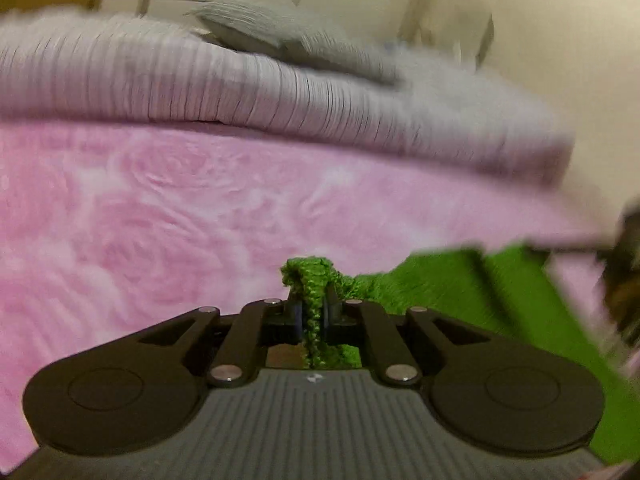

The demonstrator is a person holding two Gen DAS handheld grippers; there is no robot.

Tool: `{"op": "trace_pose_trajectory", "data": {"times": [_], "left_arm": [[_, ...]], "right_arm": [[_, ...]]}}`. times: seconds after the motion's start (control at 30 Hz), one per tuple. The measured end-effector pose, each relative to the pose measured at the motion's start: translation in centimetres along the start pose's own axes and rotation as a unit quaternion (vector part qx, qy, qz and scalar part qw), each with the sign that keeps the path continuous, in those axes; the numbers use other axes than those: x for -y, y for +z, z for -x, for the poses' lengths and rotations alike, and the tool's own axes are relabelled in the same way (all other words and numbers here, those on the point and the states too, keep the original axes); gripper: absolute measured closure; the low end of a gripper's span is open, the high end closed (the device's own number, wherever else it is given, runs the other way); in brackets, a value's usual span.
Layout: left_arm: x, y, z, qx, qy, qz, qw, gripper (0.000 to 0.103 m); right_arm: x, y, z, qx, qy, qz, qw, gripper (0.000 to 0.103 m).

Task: Fold clothes
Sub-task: 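Pull both grippers up and back from the flattened sweater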

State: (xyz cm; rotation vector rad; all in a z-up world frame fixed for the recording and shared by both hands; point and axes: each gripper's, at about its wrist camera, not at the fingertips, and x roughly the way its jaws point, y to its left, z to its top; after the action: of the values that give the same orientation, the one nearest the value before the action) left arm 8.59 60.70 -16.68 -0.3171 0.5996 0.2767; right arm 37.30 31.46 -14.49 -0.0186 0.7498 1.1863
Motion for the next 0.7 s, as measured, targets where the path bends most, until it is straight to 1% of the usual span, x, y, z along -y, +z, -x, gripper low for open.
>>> {"op": "trace_pose_trajectory", "data": {"times": [0.13, 0.2, 0.23, 0.27, 0.3, 0.33, 0.37, 0.4, 0.43, 0.47, 0.5, 0.53, 0.57, 0.63, 0.67, 0.7], "left_arm": [[-0.7, 0.1, -1.4, -0.026, 0.009, 0.017, 0.9995, 0.091], [0.1, 0.7, -1.3, -0.037, 0.029, -0.016, 0.9988, 0.089], [0.8, 0.9, -1.1, -0.040, 0.044, -0.039, 0.9975, 0.085], [1.3, 1.2, -0.6, -0.039, 0.061, -0.055, 0.9959, 0.082], [1.7, 1.5, 0.0, -0.039, 0.078, -0.067, 0.9940, 0.077], [1.7, 1.8, 0.6, -0.034, 0.092, -0.067, 0.9929, 0.073], [1.3, 2.3, 1.4, -0.024, 0.118, -0.055, 0.9912, 0.074], [0.7, 2.8, 2.2, -0.012, 0.150, -0.039, 0.9878, 0.074], [0.2, 3.2, 3.1, -0.002, 0.183, -0.024, 0.9829, 0.075], [-0.3, 3.6, 4.1, 0.004, 0.210, -0.006, 0.9776, 0.077], [-0.4, 3.7, 5.5, 0.010, 0.215, 0.013, 0.9765, 0.081], [-0.4, 3.7, 7.0, 0.018, 0.209, 0.032, 0.9773, 0.081], [0.7, 3.0, 8.4, 0.016, 0.187, 0.037, 0.9815, 0.081], [3.7, 0.9, 11.2, 0.003, 0.127, 0.034, 0.9913, 0.081], [5.3, -0.2, 12.5, -0.004, 0.097, 0.032, 0.9947, 0.081], [6.8, -1.3, 13.9, -0.010, 0.067, 0.030, 0.9972, 0.081]], "right_arm": [[-0.2, -1.7, -2.8, -0.031, -0.061, 0.041, 0.997, 0.096], [-0.6, -1.8, -3.0, -0.041, -0.075, 0.055, 0.995, 0.096], [-0.7, -1.5, -2.9, -0.050, -0.081, 0.055, 0.994, 0.092], [-0.8, -1.1, -2.6, -0.055, -0.102, 0.050, 0.992, 0.073], [-1.2, -0.7, -1.9, -0.049, -0.137, 0.056, 0.988, 0.054], [-1.5, -0.4, -0.8, -0.029, -0.177, 0.071, 0.981, 0.049], [-1.6, -0.1, 0.4, -0.014, -0.204, 0.075, 0.976, 0.040], [-1.6, 0.2, 1.6, -0.001, -0.228, 0.075, 0.971, 0.039], [-1.4, 0.5, 3.1, 0.003, -0.229, 0.063, 0.971, 0.039], [-1.4, 0.6, 4.8, 0.005, -0.211, 0.048, 0.976, 0.039], [-1.6, 0.5, 6.3, 0.005, -0.192, 0.040, 0.981, 0.039], [-2.3, 0.3, 7.8, 0.000, -0.175, 0.040, 0.984, 0.039], [-3.1, -0.1, 9.3, -0.007, -0.158, 0.042, 0.987, 0.039], [-5.3, -1.3, 11.8, -0.030, -0.108, 0.051, 0.992, 0.039], [-6.6, -2.3, 12.9, -0.046, -0.080, 0.054, 0.994, 0.039], [-7.8, -3.6, 13.6, -0.063, -0.062, 0.056, 0.995, 0.039]]}}
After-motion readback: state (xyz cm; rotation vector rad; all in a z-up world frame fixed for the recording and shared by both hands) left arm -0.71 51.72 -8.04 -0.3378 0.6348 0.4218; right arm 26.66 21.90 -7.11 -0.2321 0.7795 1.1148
